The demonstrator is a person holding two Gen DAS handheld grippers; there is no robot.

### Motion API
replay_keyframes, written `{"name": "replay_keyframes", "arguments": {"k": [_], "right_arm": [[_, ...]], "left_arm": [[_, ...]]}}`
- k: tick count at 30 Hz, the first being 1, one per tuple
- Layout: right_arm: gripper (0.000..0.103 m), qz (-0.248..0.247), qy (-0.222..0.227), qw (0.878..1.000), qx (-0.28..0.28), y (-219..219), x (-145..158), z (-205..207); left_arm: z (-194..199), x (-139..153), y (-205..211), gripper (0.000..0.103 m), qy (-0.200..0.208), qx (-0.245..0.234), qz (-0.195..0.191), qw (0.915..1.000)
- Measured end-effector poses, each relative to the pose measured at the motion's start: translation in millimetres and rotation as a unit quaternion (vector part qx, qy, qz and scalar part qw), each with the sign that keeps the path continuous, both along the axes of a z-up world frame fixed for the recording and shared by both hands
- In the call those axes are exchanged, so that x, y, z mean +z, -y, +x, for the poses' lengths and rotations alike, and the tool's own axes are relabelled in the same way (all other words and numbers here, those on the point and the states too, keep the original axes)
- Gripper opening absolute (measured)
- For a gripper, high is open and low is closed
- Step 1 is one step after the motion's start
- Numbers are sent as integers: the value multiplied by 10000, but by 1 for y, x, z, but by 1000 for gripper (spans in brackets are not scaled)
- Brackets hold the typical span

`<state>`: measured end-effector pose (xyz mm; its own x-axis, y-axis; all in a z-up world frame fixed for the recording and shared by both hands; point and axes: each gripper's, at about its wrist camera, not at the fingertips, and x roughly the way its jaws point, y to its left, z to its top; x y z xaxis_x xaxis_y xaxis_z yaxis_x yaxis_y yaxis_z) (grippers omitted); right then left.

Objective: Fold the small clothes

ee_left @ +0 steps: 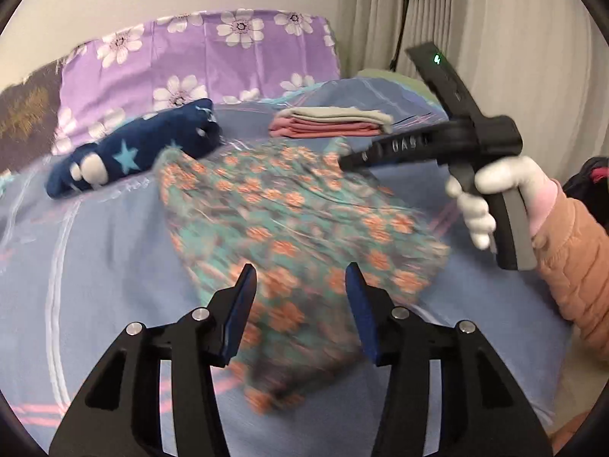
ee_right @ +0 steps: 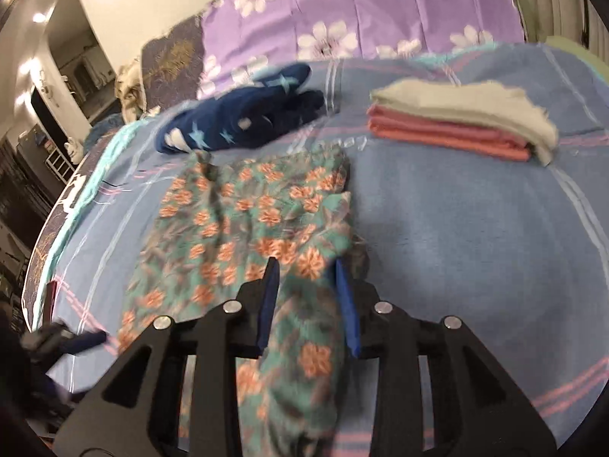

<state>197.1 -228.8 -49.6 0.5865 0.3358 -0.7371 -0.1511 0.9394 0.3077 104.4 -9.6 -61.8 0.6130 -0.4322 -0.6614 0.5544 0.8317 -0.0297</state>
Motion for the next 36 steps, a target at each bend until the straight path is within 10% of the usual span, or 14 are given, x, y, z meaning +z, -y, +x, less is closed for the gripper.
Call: {"name": "replay_keyframes", "arguments": {"k": [7, 13, 22, 25, 29, 33, 36], "right_arm": [[13, -27, 136, 9999, -17, 9, -23, -7], [33, -145, 462, 9988, -108, 11, 19, 13], [47, 235, -517, 9978, 342, -1, -11, 126], [7, 206, -427, 9981, 395, -8, -10, 131], [6, 251, 600, 9967, 487, -13, 29, 104], [8, -801, 187, 9960, 334, -23, -7, 123], [19, -625, 267, 9977, 64, -14, -18, 121]], "left_arm": [[16, -40, 6, 52, -326, 121, 359, 9988], [17, -41, 3, 53, -345, 108, 271, 9990], [17, -41, 5, 60, -357, 25, 240, 9991], [19, -42, 4, 61, -390, -4, 183, 9991], [19, -42, 3, 61, -402, -6, 156, 9991], [18, -43, 6, 62, -387, -11, 204, 9990], [17, -43, 6, 62, -378, -10, 208, 9991]]}}
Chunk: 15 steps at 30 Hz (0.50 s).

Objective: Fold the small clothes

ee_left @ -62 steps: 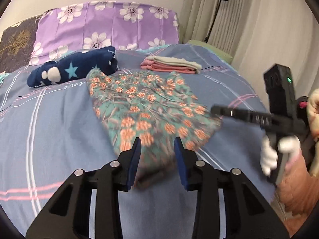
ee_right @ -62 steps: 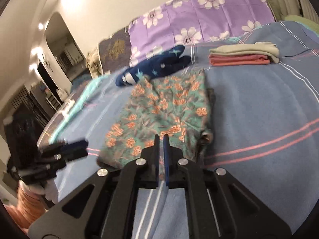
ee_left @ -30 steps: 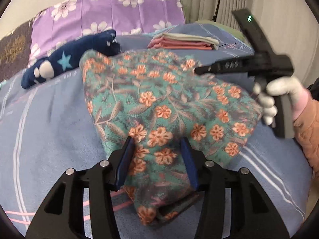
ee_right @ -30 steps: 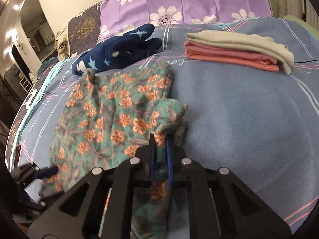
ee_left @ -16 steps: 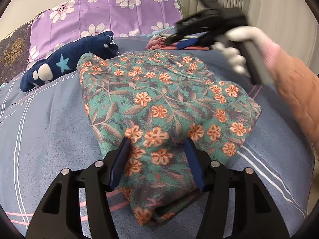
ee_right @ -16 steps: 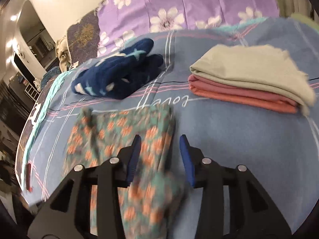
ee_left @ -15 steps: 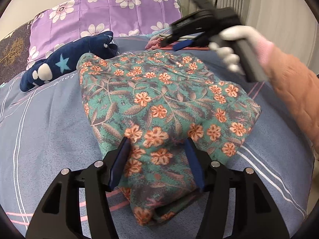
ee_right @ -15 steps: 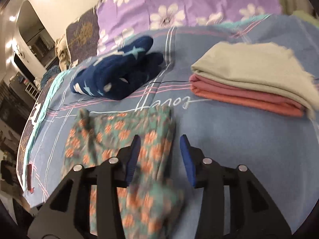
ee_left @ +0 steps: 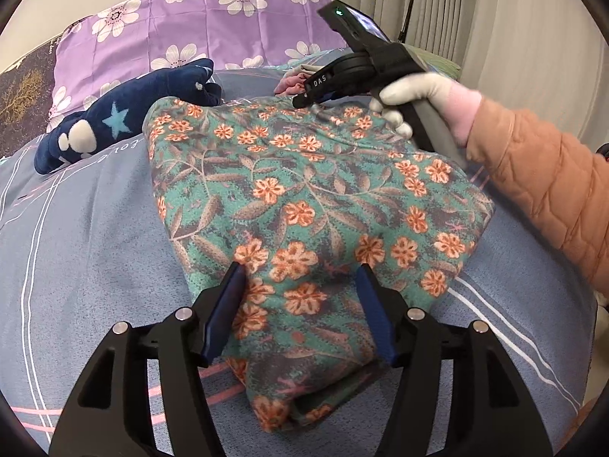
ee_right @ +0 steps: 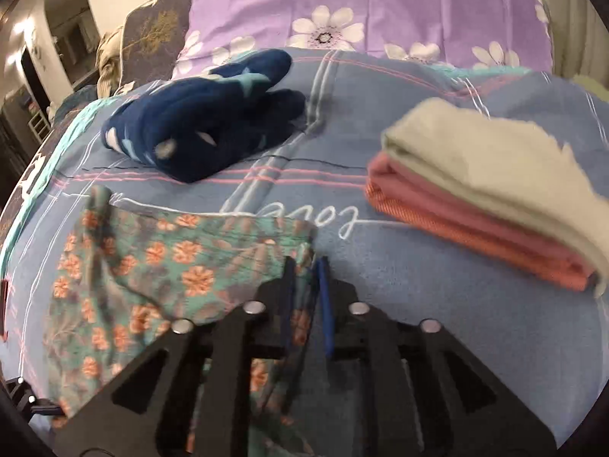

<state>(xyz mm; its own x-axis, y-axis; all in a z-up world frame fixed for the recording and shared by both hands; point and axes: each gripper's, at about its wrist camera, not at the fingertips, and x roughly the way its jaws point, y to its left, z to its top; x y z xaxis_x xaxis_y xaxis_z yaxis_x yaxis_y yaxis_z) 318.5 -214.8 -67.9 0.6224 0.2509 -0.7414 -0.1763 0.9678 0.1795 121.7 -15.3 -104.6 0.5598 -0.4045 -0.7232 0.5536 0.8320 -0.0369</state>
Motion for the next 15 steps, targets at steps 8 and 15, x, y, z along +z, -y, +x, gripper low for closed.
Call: {"name": "replay_keyframes", "arguments": {"k": [8, 15], "right_arm": [[23, 679, 410, 9959, 426, 11, 57, -96], [28, -216, 171, 9968, 755, -23, -8, -158]], "left_arm": [[-2, 1, 1, 64, 5, -19, 11, 10000], [-3, 1, 3, 64, 43, -22, 91, 9999]]}}
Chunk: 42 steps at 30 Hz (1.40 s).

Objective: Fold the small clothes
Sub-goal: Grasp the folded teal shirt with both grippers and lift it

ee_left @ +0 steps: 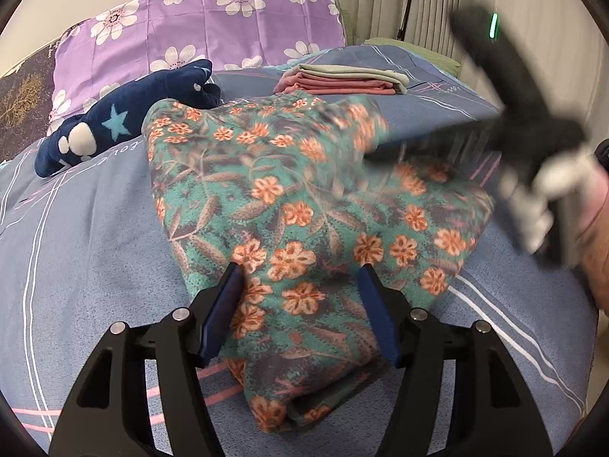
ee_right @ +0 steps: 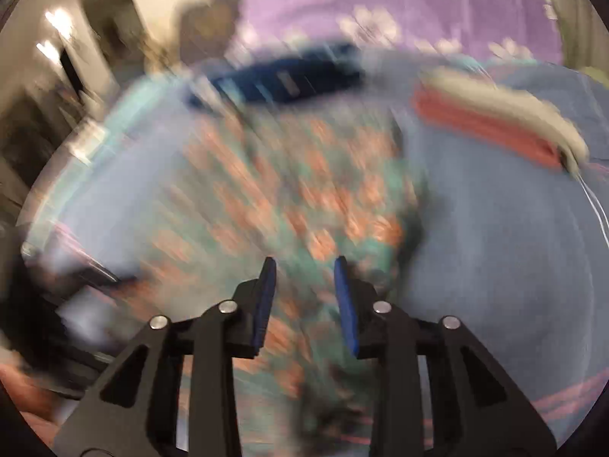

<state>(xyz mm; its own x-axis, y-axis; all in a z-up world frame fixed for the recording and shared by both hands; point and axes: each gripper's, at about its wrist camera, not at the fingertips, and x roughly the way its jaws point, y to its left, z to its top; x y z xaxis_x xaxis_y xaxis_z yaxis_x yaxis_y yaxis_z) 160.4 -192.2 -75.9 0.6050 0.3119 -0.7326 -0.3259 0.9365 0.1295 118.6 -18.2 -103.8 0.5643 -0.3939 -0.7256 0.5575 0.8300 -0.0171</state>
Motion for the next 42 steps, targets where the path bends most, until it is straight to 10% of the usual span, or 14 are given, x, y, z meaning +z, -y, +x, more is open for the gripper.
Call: {"name": "replay_keyframes", "arguments": {"k": [15, 22, 29, 38, 42], "right_arm": [[32, 290, 29, 9990, -330, 12, 23, -58], [57, 740, -24, 9958, -543, 52, 39, -33], [67, 1317, -957, 9866, -136, 58, 4, 16], [70, 1588, -1075, 9794, 631, 33, -4, 68], [59, 1240, -887, 9854, 757, 15, -5, 80]], "left_arm": [[-6, 2, 4, 67, 216, 54, 286, 9993], [4, 38, -26, 70, 134, 232, -403, 9988], [82, -2, -60, 70, -1215, 615, -1002, 9856], [137, -9, -50, 70, -1529, 392, -1572, 9749], [153, -10, -37, 44, -1346, 489, -1210, 9823]]}}
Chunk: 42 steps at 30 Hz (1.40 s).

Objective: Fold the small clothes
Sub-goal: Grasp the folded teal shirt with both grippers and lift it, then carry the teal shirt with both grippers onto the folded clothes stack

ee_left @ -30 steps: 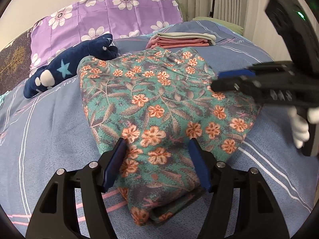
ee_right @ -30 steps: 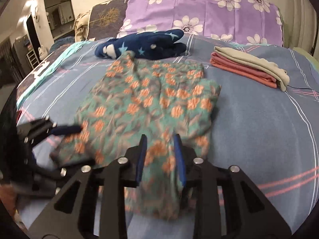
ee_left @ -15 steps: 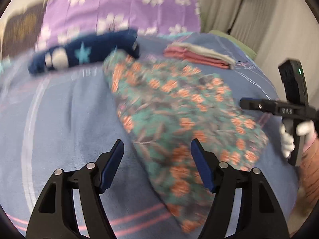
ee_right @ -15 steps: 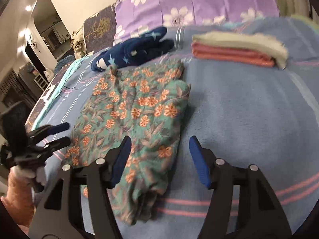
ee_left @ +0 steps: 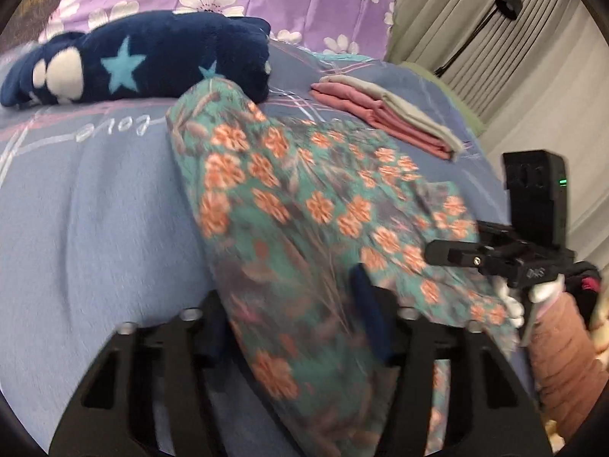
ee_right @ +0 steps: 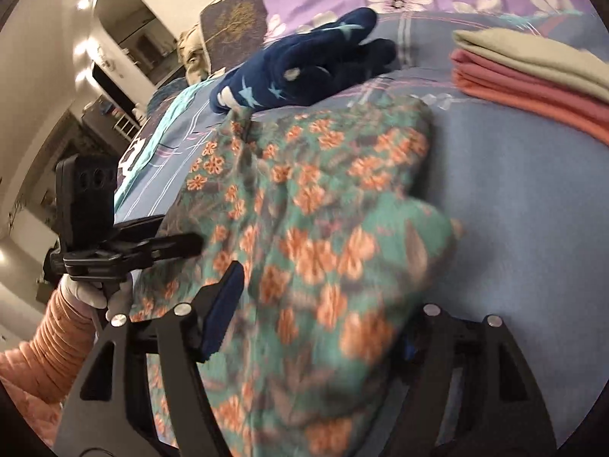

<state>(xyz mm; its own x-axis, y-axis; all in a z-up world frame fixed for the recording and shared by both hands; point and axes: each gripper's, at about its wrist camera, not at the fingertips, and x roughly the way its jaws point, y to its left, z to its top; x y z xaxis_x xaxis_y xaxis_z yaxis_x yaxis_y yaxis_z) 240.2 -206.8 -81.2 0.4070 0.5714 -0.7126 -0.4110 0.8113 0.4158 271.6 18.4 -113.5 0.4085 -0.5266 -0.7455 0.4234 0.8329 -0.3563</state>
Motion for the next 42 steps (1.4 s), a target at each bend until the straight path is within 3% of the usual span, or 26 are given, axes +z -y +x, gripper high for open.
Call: {"name": "replay_keyframes", "arguments": {"k": [2, 5, 8, 16, 21, 27, 32, 37, 42], "right_arm": [[34, -264, 134, 9996, 15, -8, 3, -4], [23, -815, 630, 9947, -46, -26, 22, -25], [22, -1091, 1111, 9876, -189, -32, 46, -48], [21, -1052, 2165, 9677, -746, -2, 137, -109], [21, -1204, 2778, 9452, -1224, 32, 198, -124], [22, -1554, 3372, 9105, -1820, 81, 258, -110], [22, -1504, 3439, 8969, -2338, 124, 280, -77], [22, -1468, 3317, 8918, -2703, 163, 276, -33], [22, -1453, 3222, 8908, -2856, 180, 261, 11]], "left_arm": [[1, 3, 6, 31, 146, 19, 214, 9997], [-14, 17, 20, 21, 648, -65, 771, 9949], [-35, 46, 31, 18, 1192, -129, 1058, 9871], [-73, 138, 50, 18, 2127, -348, 1049, 9708], [-79, 203, 97, 18, 2872, -563, 1201, 9486], [-57, 270, 165, 19, 3516, -647, 1370, 9238], [-21, 300, 226, 20, 3894, -773, 1640, 9030], [18, 311, 268, 21, 3990, -836, 1947, 8921], [62, 307, 295, 21, 3869, -779, 2085, 8948]]}}
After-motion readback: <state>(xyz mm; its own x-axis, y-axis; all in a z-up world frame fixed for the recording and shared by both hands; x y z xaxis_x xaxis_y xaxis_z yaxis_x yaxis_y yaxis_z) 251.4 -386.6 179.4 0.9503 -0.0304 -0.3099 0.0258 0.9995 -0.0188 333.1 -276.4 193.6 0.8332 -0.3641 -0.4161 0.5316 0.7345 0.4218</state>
